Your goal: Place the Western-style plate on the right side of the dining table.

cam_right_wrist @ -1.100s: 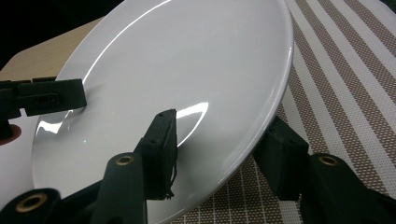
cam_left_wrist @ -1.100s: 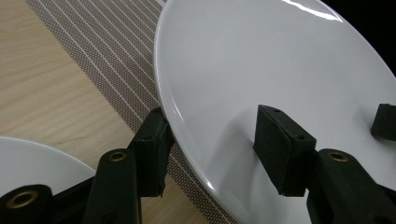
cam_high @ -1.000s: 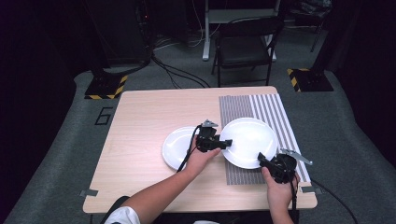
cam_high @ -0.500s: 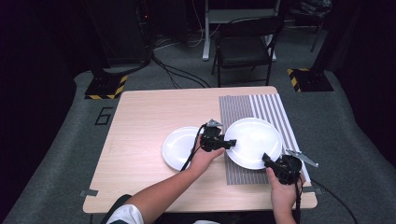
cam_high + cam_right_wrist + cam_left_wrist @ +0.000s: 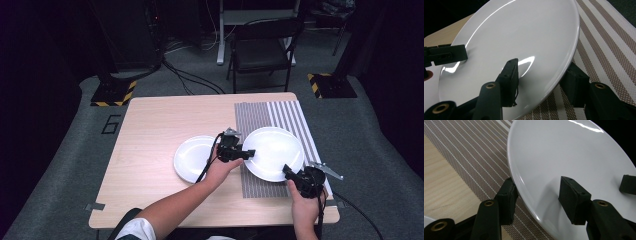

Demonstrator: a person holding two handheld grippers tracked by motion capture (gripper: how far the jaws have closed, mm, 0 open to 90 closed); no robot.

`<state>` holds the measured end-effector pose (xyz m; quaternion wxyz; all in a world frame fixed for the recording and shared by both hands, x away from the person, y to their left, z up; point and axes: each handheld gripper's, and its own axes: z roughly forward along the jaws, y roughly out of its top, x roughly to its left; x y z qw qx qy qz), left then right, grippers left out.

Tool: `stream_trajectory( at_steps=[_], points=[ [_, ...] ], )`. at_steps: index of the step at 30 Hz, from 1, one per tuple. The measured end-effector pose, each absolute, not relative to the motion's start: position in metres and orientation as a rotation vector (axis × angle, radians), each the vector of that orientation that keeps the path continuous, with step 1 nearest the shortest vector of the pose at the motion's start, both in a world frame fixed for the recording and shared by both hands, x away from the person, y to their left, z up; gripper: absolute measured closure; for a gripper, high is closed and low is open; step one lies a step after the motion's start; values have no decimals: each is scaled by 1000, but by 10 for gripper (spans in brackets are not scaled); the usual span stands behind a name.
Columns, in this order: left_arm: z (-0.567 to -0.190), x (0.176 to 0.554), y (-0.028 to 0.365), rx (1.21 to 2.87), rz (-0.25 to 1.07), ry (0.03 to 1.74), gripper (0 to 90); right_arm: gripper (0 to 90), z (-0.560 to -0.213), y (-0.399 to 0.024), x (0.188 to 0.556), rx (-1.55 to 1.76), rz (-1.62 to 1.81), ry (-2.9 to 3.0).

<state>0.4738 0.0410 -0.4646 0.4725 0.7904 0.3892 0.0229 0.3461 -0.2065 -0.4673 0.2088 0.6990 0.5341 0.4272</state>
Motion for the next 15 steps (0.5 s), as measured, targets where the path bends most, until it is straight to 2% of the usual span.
stream_trajectory(
  at_steps=[15],
  points=[
    [-464, 475, 42, 1923, 49, 957, 501, 500, -466, -206, 346, 1944, 1179, 1484]
  ],
)
